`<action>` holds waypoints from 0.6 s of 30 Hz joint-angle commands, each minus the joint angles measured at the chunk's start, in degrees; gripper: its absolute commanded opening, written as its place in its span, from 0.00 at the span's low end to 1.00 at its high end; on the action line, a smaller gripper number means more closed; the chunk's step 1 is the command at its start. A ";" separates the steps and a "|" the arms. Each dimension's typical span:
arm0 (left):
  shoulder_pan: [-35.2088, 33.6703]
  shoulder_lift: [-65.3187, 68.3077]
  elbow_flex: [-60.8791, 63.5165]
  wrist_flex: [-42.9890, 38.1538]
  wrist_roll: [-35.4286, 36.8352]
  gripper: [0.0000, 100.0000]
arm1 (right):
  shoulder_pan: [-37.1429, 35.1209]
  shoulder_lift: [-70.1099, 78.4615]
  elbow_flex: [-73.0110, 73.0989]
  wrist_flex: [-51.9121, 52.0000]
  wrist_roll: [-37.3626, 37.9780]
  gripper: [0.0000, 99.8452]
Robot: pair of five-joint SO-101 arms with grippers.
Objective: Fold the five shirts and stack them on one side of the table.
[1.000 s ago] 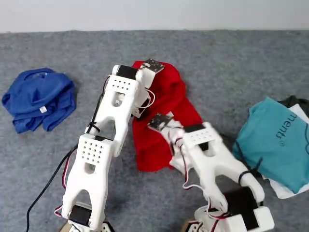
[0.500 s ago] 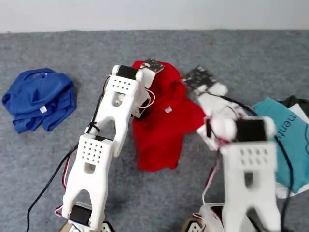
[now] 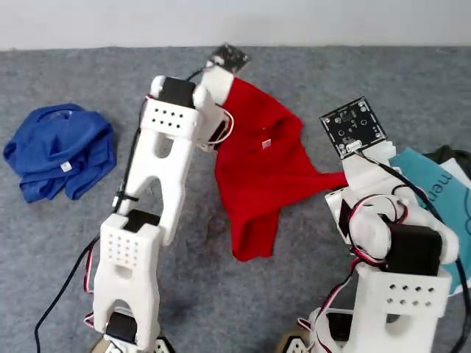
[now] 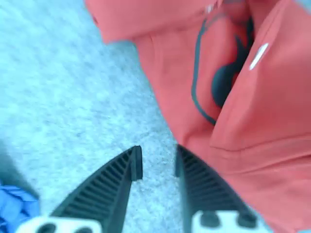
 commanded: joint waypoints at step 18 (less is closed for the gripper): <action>-0.09 -21.80 39.08 1.14 -0.79 0.19 | 13.76 5.32 -6.59 -25.54 -13.19 0.01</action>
